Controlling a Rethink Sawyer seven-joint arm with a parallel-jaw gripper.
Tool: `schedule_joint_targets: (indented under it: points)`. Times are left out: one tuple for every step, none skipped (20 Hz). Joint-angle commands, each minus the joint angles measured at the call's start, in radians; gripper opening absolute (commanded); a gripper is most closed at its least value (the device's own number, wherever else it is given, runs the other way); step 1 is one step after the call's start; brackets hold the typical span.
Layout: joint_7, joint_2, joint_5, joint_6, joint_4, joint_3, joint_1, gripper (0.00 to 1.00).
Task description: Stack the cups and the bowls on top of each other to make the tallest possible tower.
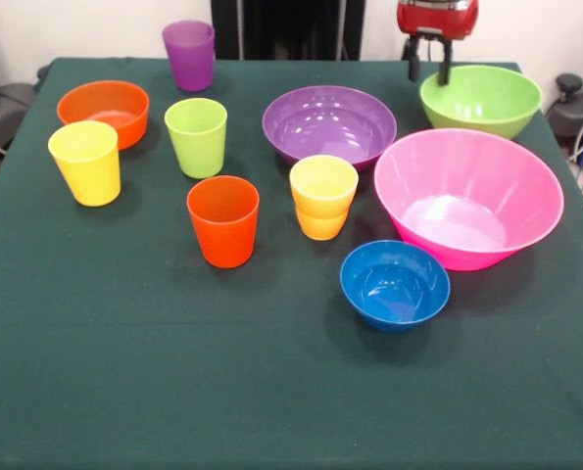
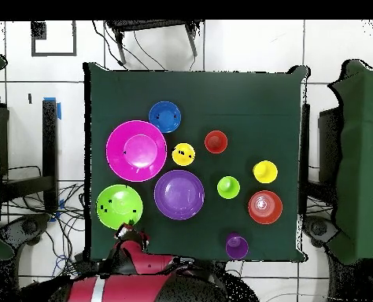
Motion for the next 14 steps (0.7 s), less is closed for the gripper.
schedule_joint_targets:
  points:
    - [0.128, 0.031, 0.001, -0.01, -0.108, 0.026, 0.041, 0.0]
    - [0.125, 0.03, -0.002, -0.005, -0.109, 0.026, 0.039, 0.0]
    - [0.123, 0.029, -0.01, 0.008, -0.11, 0.034, 0.028, 0.0]
    - [0.12, 0.029, -0.018, 0.02, -0.112, 0.043, 0.017, 0.0]
    - [0.115, 0.026, -0.027, 0.035, -0.112, 0.05, 0.006, 0.0]
    - [0.115, 0.026, -0.03, 0.042, -0.112, 0.056, 0.0, 0.0]
    - [0.118, 0.025, -0.034, 0.038, -0.11, 0.056, -0.003, 0.0]
    - [0.12, 0.022, -0.036, 0.043, -0.108, 0.059, -0.007, 0.0]
    - [0.121, 0.018, -0.038, 0.047, -0.106, 0.062, -0.012, 0.0]
    - [0.123, 0.018, -0.045, 0.049, -0.106, 0.067, -0.02, 0.0]
    - [0.125, 0.019, -0.051, 0.051, -0.107, 0.072, -0.028, 0.0]
    - [0.125, 0.02, -0.055, 0.049, -0.109, 0.074, -0.033, 0.0]
    - [0.126, 0.018, -0.06, 0.049, -0.11, 0.077, -0.039, 0.0]
    - [0.126, 0.017, -0.062, 0.051, -0.11, 0.079, -0.043, 0.0]
